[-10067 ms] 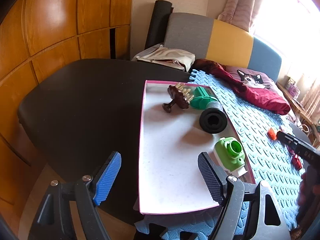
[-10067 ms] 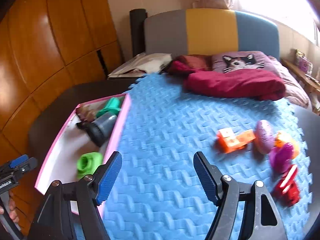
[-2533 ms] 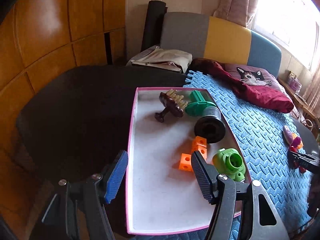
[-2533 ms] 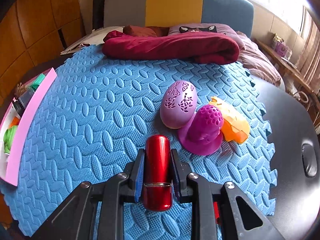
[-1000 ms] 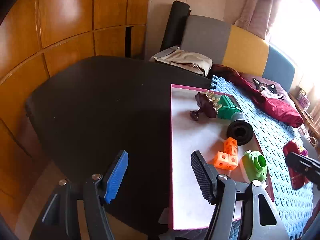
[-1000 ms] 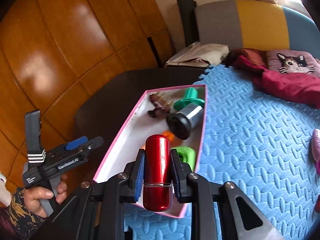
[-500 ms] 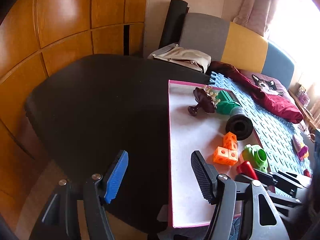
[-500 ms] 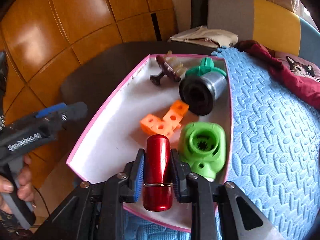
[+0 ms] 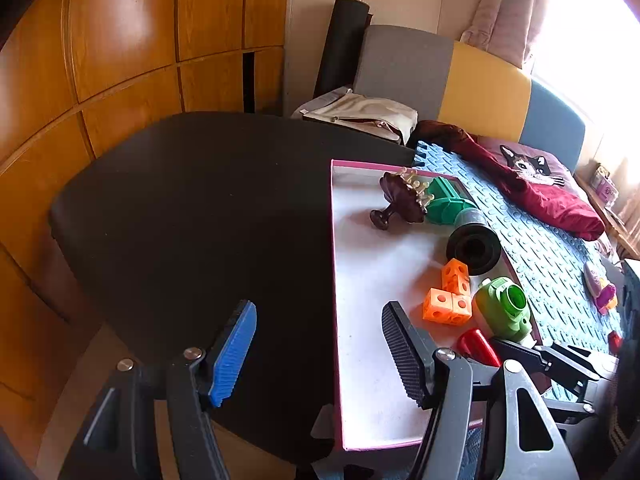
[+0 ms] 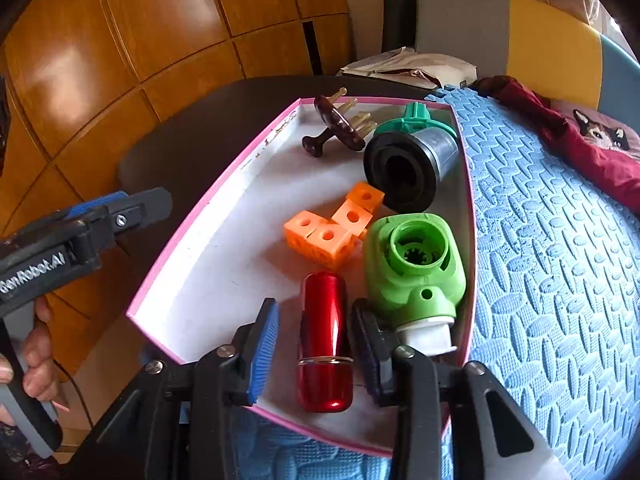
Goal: Organize rigid objects
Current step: 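Carry the red tube into the tray with the right tool and release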
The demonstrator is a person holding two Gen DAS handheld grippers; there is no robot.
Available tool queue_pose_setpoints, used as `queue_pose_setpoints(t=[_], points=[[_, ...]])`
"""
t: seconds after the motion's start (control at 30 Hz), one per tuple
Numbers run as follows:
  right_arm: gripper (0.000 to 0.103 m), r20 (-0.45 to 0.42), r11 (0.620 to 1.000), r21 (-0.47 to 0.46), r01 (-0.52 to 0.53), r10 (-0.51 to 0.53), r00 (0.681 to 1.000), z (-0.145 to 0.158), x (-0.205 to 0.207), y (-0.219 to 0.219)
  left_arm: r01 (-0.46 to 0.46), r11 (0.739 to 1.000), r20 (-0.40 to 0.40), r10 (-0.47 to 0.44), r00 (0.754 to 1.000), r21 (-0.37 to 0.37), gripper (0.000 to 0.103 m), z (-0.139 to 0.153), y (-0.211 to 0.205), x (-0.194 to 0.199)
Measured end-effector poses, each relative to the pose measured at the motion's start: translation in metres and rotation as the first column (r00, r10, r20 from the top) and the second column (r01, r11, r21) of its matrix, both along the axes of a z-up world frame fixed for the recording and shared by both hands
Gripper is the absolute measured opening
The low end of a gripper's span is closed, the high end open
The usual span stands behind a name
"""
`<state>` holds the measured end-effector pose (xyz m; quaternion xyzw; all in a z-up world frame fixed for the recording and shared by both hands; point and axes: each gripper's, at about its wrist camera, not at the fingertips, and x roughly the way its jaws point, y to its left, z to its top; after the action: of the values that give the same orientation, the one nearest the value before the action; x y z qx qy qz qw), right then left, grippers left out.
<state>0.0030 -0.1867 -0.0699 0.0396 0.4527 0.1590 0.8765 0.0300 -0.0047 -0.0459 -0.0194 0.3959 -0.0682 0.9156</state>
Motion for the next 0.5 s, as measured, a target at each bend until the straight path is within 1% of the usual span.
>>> queue_pose_setpoints(t=[0.27, 0.5], points=[[0.044, 0.077, 1.0, 0.002, 0.002, -0.003, 0.997, 0.019, -0.012, 0.003, 0.01, 1.0, 0.01, -0.01, 1.0, 0.005, 0.066, 0.003, -0.003, -0.003], [0.045, 0.093, 1.0, 0.003, 0.027, -0.027, 0.995, 0.026, -0.018, -0.004, 0.024, 1.0, 0.015, -0.024, 1.0, 0.013, 0.066, 0.006, -0.008, -0.008]])
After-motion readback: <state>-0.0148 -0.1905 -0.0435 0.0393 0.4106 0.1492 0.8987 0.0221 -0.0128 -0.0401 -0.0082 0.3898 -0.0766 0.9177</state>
